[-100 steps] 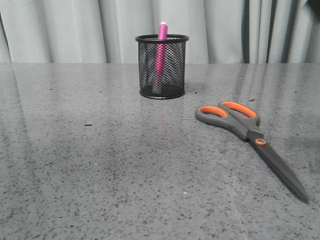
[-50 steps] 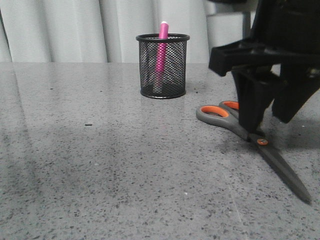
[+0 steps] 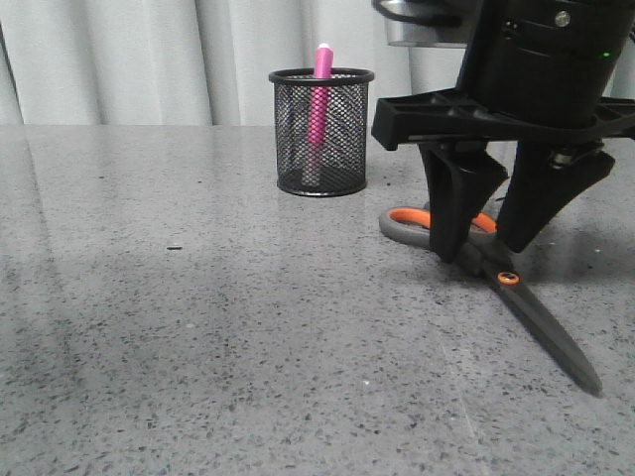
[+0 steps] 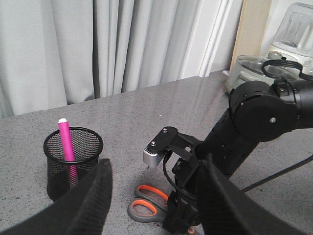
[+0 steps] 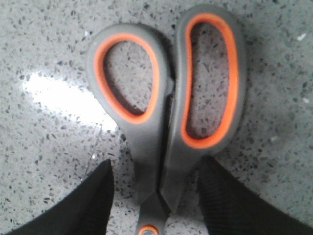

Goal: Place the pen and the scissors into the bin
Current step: 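Lower the right gripper onto the scissors blades and close it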

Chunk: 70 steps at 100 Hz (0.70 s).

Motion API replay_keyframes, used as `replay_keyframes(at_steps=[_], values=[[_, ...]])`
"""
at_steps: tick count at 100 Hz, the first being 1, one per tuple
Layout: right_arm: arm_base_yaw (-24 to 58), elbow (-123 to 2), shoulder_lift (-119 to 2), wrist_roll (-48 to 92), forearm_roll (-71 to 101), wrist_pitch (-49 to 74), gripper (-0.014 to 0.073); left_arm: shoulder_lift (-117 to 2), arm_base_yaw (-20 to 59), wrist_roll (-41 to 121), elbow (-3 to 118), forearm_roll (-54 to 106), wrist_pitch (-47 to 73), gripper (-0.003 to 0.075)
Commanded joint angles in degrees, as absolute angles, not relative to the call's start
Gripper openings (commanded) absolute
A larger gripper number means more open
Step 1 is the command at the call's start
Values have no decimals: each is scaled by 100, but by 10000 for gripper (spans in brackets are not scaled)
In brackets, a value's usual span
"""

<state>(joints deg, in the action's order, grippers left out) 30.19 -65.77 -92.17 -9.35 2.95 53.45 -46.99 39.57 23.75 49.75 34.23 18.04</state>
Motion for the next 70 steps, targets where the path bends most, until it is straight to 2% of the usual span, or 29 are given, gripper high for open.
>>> replay_keyframes(at_steps=[1,26,48,70], values=[[3037,-6580,-9386,-918,442,5265,355,-4659,3988,2336,5122,3517,1461,347],[3183,-6566,-9461,-918,396,5231,362,-4659,3988,2336,5122,3489,1498,347],[3183,-6566,-9461,-918,215,5345,475,-4659,3988,2336,5122,3489,1520,347],[3183,-6566,-9411,-941,215,5480,479,-4659,3988,2336,5122,3480,1520,347]])
